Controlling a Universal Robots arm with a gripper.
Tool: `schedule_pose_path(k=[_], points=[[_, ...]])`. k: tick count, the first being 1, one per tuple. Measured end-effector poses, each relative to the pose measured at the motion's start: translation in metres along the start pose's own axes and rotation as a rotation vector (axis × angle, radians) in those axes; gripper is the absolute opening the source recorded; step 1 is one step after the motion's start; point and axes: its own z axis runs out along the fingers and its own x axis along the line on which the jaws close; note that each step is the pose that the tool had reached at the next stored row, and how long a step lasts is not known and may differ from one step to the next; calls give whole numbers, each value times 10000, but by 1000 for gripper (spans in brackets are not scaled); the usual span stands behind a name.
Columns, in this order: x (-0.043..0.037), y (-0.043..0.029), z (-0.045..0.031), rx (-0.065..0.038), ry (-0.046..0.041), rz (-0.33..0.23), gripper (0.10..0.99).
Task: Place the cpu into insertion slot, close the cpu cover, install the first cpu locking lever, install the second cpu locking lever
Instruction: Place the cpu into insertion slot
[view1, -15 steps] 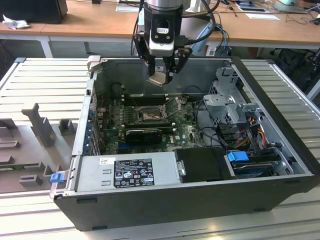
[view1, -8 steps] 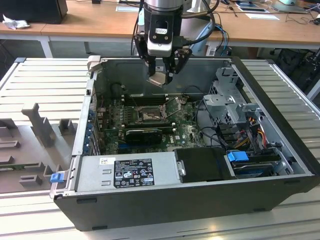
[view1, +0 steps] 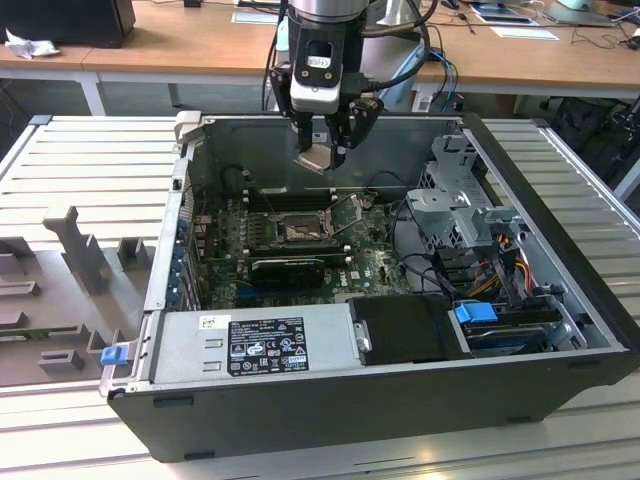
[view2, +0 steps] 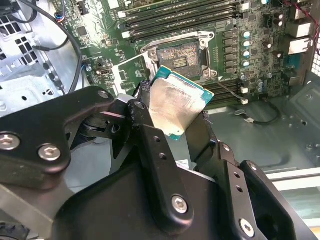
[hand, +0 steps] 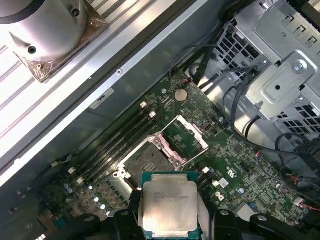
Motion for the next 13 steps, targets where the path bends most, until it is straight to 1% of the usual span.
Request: schedule_pose_path(k=[13], points=[[0,0,5,-12,-60,667,525]])
